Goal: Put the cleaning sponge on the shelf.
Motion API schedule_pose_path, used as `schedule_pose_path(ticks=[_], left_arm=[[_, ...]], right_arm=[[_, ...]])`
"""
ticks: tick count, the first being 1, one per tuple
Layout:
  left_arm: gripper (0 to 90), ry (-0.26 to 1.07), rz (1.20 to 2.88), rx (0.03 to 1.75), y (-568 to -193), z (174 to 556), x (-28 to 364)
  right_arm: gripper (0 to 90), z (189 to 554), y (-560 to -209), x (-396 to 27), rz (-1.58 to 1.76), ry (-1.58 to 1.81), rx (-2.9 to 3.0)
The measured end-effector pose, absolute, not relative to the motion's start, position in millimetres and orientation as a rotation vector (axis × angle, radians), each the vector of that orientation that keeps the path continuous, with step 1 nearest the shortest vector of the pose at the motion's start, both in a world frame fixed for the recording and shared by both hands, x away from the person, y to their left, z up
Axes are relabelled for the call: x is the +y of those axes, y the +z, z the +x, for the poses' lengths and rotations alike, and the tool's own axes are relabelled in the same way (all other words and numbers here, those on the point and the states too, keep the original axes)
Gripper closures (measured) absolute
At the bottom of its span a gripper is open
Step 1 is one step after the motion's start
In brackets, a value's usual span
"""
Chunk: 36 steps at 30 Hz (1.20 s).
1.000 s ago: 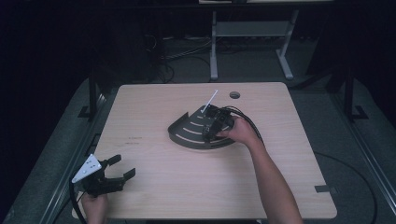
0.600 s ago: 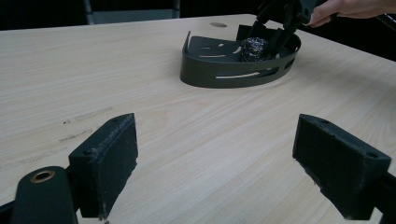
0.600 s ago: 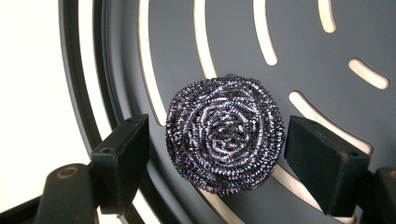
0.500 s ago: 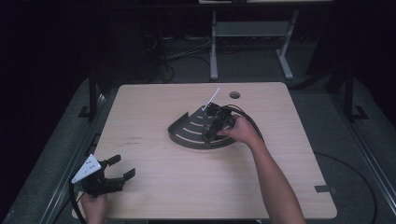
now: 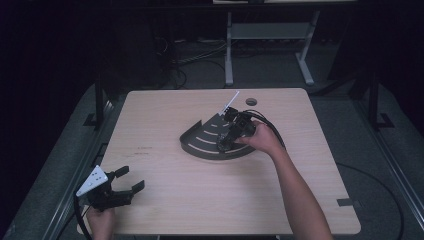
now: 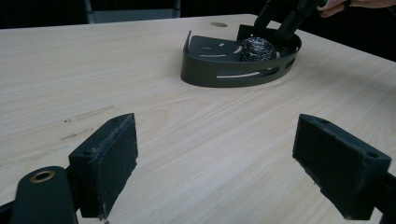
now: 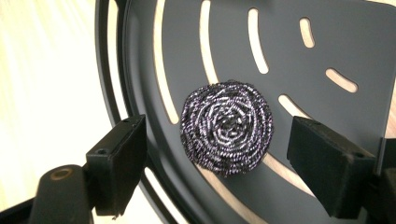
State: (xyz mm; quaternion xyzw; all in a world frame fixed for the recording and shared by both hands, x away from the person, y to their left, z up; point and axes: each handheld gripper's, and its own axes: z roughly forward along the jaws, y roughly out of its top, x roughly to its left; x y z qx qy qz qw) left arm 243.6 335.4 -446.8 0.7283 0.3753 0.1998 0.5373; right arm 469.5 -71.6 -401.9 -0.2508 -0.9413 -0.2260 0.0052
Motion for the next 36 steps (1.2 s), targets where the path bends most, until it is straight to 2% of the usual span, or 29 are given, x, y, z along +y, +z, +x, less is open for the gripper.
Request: schedule_pose_path(ticks=[36], left_arm=[[13.3, 0.476, 1.746, 0.892, -447.5, 244.0, 333.8]], right_arm=[[18.4, 451.5, -386.5, -84.2, -0.766, -0.726, -2.969]])
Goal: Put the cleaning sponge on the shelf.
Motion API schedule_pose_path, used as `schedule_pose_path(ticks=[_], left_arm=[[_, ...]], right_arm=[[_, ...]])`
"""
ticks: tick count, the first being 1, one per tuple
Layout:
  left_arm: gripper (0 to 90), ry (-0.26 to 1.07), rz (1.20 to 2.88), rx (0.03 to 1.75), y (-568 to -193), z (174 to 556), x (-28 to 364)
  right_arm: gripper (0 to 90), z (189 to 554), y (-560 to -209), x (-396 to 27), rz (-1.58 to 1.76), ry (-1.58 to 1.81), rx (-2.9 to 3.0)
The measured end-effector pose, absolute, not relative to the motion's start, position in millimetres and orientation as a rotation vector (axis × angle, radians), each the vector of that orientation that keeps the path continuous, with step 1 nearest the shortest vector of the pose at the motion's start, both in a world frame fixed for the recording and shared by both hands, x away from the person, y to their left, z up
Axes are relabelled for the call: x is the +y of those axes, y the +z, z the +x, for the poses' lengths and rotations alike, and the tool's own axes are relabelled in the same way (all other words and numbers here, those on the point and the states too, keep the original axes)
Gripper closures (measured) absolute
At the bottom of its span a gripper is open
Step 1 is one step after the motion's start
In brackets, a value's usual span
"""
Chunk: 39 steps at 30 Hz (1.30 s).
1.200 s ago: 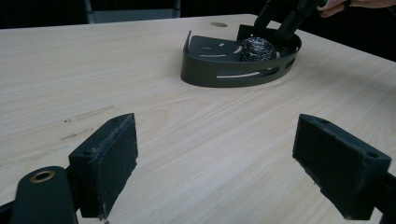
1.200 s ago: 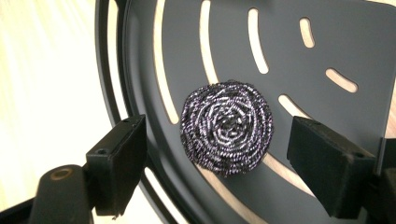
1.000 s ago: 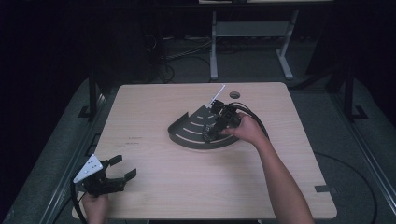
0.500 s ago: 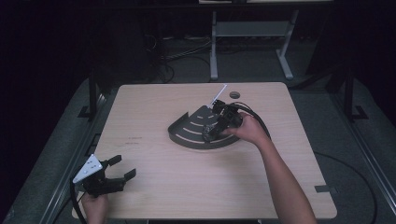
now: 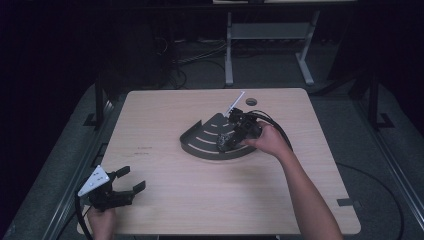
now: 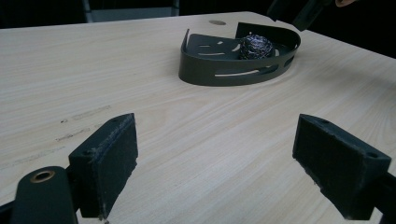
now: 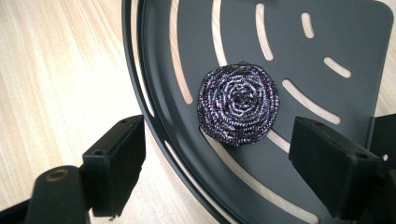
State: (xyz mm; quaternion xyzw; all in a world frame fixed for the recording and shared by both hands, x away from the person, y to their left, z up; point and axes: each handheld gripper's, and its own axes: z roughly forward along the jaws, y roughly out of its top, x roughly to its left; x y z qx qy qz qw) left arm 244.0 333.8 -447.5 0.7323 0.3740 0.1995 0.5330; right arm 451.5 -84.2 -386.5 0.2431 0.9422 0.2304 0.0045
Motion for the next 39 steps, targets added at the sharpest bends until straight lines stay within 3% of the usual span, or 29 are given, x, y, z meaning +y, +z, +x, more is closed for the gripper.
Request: schedule_pose_path(ticks=[39], left_arm=[[13.3, 0.475, 1.753, 0.890, -447.8, 244.1, 331.6]], right_arm=[[18.0, 417.7, -386.1, -112.6, 0.744, 0.752, 2.945]])
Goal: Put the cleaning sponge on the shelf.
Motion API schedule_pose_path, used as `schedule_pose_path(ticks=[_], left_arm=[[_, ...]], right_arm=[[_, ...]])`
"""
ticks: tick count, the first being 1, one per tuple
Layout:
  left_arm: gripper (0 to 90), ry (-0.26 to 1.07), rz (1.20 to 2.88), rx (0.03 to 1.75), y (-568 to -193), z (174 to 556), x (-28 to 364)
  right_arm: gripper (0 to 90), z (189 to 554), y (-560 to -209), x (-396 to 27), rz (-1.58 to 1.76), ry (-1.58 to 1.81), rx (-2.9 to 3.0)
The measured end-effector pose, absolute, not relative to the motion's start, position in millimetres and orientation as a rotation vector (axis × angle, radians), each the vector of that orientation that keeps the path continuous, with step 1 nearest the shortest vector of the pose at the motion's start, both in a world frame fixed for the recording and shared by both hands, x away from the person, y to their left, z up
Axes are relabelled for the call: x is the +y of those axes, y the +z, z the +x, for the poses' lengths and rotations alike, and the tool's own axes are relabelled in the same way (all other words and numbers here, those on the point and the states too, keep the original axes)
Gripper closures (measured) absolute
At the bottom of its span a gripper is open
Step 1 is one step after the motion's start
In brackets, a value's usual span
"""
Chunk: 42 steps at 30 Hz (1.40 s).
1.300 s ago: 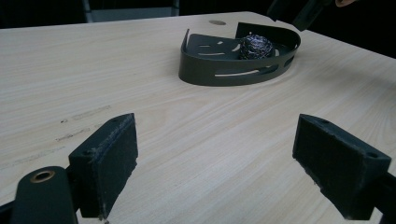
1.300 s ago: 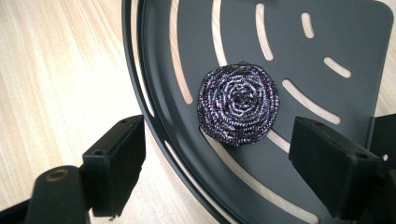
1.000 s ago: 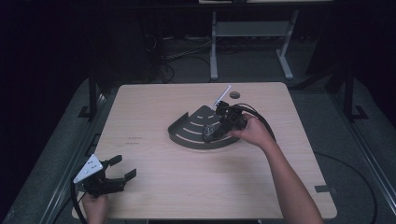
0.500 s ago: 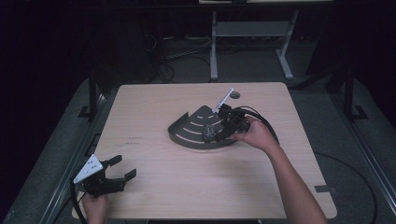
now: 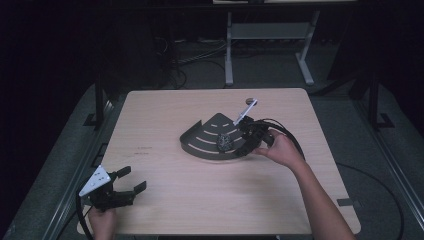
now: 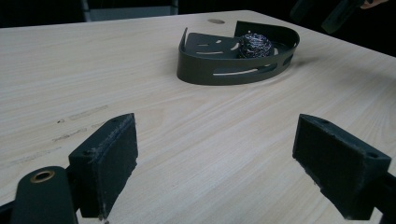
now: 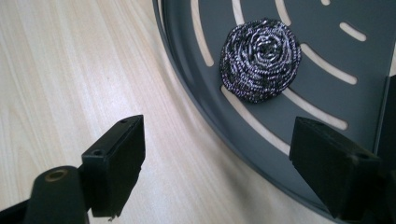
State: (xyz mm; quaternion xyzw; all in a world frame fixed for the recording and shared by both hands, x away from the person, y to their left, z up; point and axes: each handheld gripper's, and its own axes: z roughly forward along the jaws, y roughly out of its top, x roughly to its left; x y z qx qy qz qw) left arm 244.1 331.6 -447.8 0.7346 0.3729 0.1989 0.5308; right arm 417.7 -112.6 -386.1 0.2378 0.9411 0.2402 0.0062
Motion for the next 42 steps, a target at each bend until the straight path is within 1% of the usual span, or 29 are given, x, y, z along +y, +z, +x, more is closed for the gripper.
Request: schedule_pose_path(ticks=[7, 19, 42], left_arm=[[13.3, 0.476, 1.755, 0.888, -447.8, 244.1, 331.1], [13.3, 0.475, 1.756, 0.887, -447.7, 244.2, 331.2], [13.3, 0.475, 1.757, 0.888, -447.8, 244.1, 330.5]], right_arm=[[17.7, 412.0, -390.5, -119.2, 0.756, 0.734, 2.953], [17.7, 401.5, -387.7, -118.5, 0.725, 0.732, 2.954], [16.4, 383.5, -406.4, -136.7, 0.764, 0.740, 2.966]])
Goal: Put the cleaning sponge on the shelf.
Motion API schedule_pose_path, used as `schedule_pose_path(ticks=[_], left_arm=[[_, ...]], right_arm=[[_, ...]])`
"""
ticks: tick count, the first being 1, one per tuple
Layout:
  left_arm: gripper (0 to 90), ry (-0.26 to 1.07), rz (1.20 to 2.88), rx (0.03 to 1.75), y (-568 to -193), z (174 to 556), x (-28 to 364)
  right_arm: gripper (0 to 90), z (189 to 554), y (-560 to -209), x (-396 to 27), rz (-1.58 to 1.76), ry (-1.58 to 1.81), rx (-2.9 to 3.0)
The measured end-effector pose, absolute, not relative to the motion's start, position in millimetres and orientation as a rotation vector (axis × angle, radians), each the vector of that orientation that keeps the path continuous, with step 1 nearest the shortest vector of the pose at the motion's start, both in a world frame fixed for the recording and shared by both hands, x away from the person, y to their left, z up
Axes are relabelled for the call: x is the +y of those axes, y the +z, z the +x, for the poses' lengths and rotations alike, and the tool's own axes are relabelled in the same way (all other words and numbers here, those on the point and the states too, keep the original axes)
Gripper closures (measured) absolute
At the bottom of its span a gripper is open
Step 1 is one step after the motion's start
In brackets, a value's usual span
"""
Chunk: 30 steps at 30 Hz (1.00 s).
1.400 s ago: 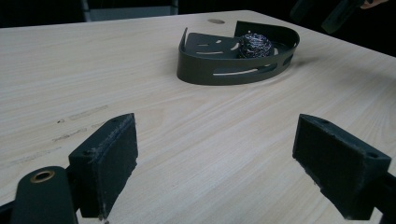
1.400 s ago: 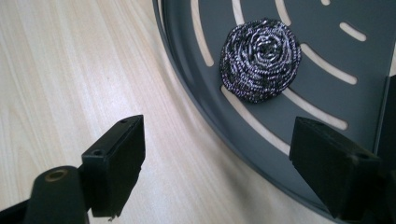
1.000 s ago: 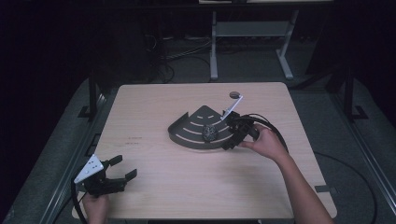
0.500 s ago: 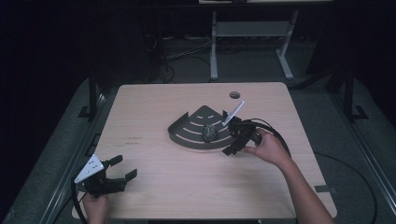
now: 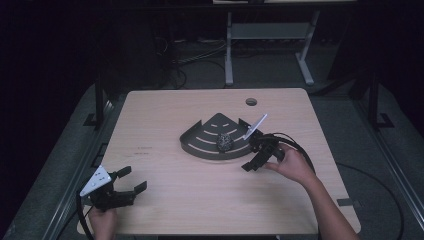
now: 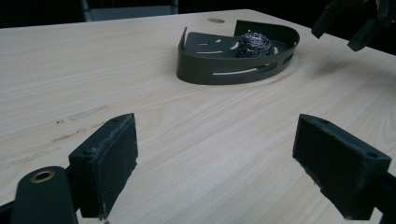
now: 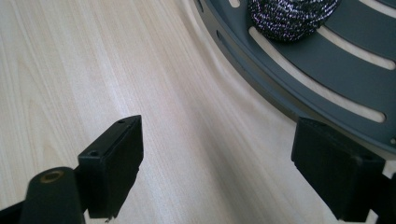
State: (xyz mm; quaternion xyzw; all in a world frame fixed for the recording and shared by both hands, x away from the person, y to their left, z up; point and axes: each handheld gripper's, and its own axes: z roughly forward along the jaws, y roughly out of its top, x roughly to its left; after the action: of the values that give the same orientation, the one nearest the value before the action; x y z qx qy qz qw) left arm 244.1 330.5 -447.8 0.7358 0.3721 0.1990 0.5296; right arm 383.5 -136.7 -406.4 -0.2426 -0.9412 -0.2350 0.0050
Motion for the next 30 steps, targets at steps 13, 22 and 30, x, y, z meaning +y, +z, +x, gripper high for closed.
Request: schedule_pose_path(ticks=[13, 22, 30], left_arm=[[13.3, 0.474, 1.756, 0.888, -447.8, 244.1, 330.3], [13.3, 0.475, 1.757, 0.888, -447.8, 243.9, 330.0], [13.3, 0.475, 1.756, 0.887, -447.7, 243.9, 330.1]], right_arm=[[16.3, 372.7, -411.0, -141.9, -0.754, -0.733, -2.944], [16.3, 365.1, -414.2, -144.7, -0.742, -0.725, -2.949], [16.3, 359.4, -419.9, -148.8, -0.749, -0.713, -2.941]])
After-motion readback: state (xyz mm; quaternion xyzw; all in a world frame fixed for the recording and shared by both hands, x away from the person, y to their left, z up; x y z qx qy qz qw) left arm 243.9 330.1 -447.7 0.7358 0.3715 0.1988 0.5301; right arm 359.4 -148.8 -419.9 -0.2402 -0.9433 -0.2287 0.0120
